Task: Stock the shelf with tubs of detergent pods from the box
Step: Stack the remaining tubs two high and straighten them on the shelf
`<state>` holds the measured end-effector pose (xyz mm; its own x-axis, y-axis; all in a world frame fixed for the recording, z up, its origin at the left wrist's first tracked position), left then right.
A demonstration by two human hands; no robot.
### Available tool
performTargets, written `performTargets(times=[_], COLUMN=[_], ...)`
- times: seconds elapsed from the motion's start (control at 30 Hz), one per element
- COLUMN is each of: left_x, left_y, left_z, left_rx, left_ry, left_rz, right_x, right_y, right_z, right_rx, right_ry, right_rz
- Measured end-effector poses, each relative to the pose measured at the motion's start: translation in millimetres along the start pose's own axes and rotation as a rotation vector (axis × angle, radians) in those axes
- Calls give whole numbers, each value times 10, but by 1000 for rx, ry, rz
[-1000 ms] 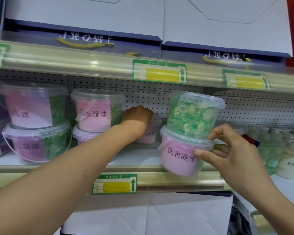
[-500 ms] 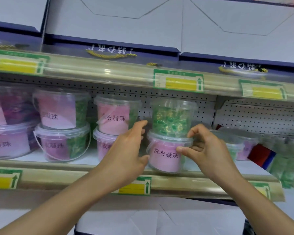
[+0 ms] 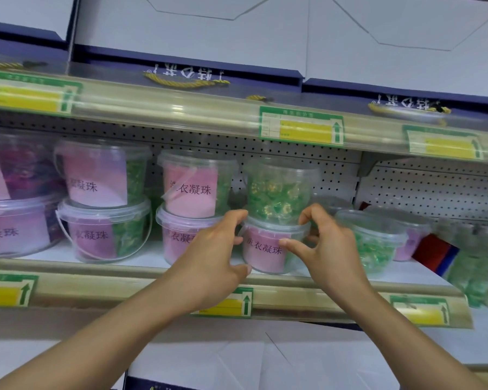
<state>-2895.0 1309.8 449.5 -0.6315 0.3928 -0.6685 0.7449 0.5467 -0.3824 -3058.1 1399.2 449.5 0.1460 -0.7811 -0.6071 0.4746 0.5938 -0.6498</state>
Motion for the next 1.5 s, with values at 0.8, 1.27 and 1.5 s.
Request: performTargets(times=[0.8, 1.27, 1.5], left_x=[78, 119, 144], left_y=[-174, -53, -107], left_z=[-396, -235, -324], left_rx=[82, 21, 32], left_ry=[35, 93, 129], left_rz=[-216, -249, -174], right_x=[-136, -296, -222], right_y=[-479, -209, -391], right_z=[-60, 5, 47], right_rx=[301, 253, 301], right_ry=[-841, -458, -715], right_rz=[245, -78, 216])
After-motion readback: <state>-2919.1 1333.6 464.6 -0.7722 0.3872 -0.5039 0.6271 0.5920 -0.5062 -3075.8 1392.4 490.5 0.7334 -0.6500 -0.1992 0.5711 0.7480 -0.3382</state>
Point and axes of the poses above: each hand's wrist, its own y-axis away from the middle knuckle, its own x-axis out of the palm, z = x × y, the point moved 2 cm from there along -y, towards the middle knuckle, and after that the axes turned 3 degrees about y, right-handed, at the moved point
